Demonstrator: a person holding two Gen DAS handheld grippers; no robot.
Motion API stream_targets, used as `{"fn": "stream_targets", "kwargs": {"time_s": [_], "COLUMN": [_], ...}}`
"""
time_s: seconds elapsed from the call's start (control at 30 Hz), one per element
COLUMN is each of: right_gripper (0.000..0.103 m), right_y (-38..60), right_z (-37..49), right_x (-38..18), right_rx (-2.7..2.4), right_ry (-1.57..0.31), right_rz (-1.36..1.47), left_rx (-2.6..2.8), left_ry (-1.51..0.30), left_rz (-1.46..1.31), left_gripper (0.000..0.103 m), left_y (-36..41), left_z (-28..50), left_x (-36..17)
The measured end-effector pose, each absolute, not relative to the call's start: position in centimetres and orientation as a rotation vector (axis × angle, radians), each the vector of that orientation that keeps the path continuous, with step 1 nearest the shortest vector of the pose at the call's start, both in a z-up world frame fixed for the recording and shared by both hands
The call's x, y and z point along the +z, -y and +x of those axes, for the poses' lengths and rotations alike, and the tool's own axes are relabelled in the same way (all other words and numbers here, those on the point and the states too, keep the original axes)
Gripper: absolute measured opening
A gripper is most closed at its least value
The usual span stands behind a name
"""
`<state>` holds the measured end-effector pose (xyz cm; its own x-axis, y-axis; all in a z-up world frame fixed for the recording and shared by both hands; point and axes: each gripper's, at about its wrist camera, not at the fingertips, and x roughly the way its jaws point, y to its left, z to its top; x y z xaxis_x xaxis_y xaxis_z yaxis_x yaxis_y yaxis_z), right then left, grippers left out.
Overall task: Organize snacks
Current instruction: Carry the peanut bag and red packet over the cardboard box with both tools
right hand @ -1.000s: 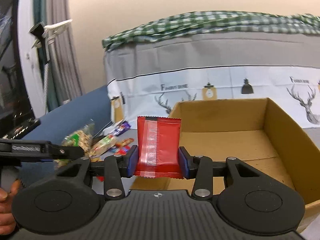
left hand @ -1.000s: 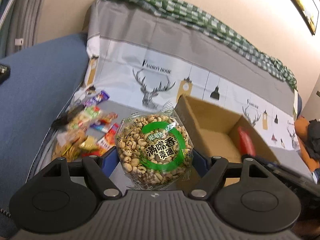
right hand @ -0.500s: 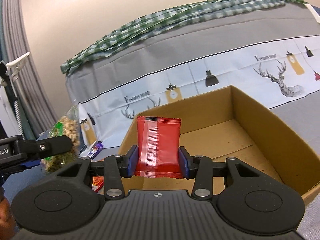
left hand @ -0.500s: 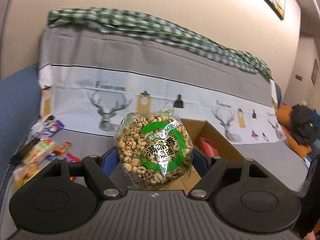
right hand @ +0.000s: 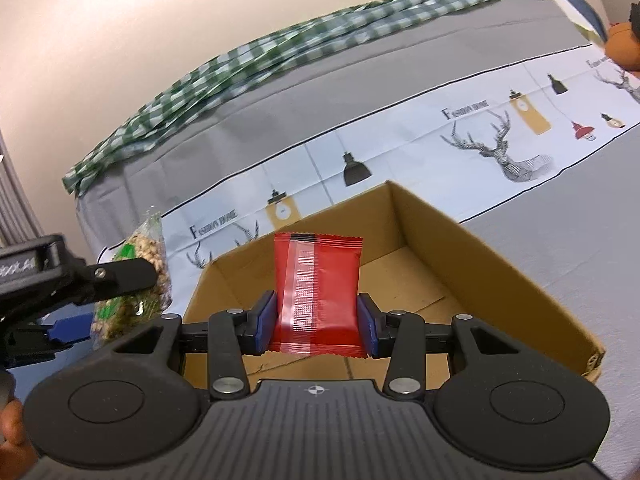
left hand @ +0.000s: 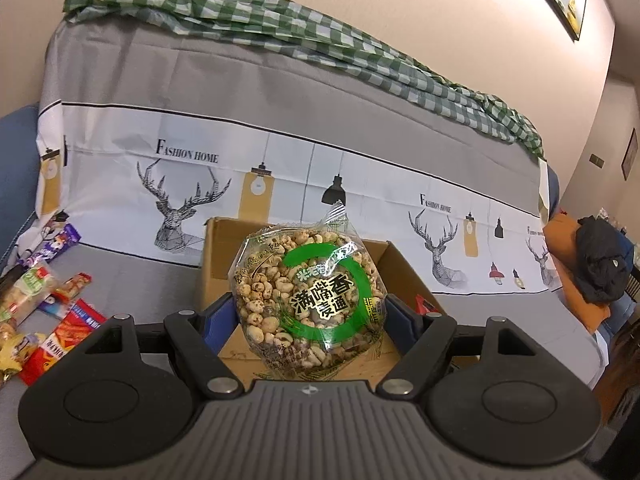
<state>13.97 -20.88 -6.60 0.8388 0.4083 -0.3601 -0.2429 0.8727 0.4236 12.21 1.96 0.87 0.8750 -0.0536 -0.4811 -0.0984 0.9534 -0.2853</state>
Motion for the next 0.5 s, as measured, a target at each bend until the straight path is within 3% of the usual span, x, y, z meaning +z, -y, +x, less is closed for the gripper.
{"fn": "stream_targets", "kwargs": {"time_s": [0.5], "right_gripper": [0.045], "right_y": [21.8], "right_z": [14.1], "right_x": [-6.7], "right_rx": [0.296], "right_ry": [-0.435], "right_rz": [0.405], "left_rx": [0.0], "left_ry": [-0.507], "left_rz": [-0.317], "left_gripper": [0.081], "left_y": [0.0], "left_z": [14.2], "left_x": [1.4]}}
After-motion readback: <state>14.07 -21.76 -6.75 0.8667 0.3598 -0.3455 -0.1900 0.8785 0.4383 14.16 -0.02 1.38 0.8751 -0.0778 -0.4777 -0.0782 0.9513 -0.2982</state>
